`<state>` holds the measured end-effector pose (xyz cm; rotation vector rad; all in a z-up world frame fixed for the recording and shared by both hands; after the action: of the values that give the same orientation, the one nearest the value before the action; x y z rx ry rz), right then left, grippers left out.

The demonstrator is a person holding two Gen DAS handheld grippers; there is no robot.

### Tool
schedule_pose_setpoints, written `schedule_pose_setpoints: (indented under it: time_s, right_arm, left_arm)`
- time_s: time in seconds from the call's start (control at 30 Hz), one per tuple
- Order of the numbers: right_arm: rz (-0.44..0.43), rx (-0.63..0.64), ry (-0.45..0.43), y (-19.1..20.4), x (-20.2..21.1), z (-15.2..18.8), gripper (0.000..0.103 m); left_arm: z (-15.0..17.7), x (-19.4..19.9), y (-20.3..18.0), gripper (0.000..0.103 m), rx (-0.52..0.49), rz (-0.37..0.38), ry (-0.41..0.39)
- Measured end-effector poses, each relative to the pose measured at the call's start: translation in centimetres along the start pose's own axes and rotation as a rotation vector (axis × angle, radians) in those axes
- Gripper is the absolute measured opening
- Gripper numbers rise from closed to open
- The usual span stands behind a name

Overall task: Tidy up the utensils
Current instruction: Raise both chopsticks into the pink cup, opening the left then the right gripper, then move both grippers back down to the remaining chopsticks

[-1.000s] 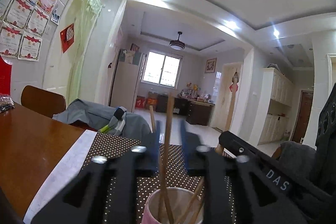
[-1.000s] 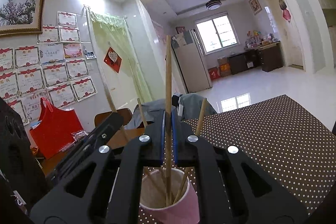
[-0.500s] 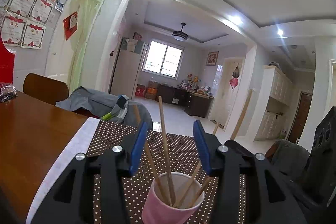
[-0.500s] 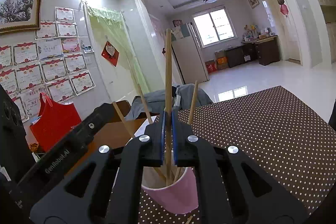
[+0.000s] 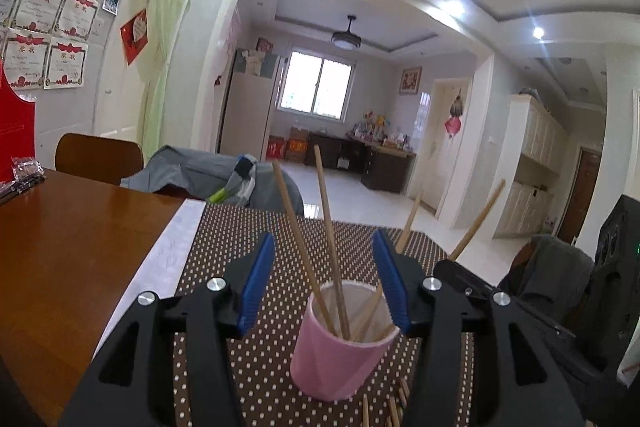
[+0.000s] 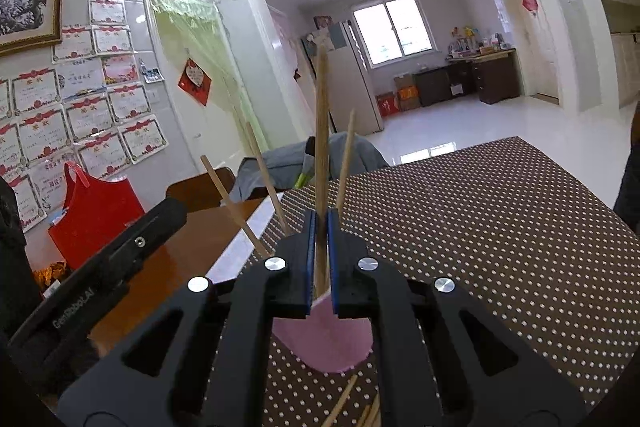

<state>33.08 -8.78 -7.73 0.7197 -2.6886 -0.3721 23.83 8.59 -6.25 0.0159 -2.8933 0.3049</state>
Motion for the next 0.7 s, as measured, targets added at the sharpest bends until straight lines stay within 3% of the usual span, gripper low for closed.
schedule_pose_setpoints:
  time_s: [0.13, 0.3, 0.47, 0.57, 0.7]
  right_arm:
    - [0.024, -0.013, 0.009, -0.4, 0.9, 0.0, 0.018]
    - [0.044, -0.017, 0.035, -1.4, 2.9, 0.5, 0.02]
    - [0.077, 0.007, 0.117, -2.2, 4.9, 2.2, 0.025]
    - [0.094, 0.026, 0.201, -2.6, 5.6, 3.8, 0.045]
    - [0.121, 0.058, 0.321, -2.8, 6.1, 6.2, 0.046]
  left_arm:
    - [0.5, 0.5, -0.3, 0.055, -0.016, 0.008, 0.054]
    - [1.6, 1.5, -1.0, 0.055, -0.047, 0.029, 0.167]
    - [5.3, 1.9, -2.0, 0.055, -0.133, 0.07, 0.386]
    - [8.5, 1.8, -2.5, 0.055, -0.179, 0.094, 0.536]
    - [11.8, 1.8, -2.7, 0.055, -0.232, 0.09, 0.651]
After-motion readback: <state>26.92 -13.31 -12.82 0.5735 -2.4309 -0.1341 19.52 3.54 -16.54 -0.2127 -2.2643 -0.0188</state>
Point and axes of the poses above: each gripper's, at about its wrist camera, not at the fingertips, and x roughly against the way its jaws point, y to its left, z to its underside, the point moved 4 cm from there along -x, roughly the way its jaws point
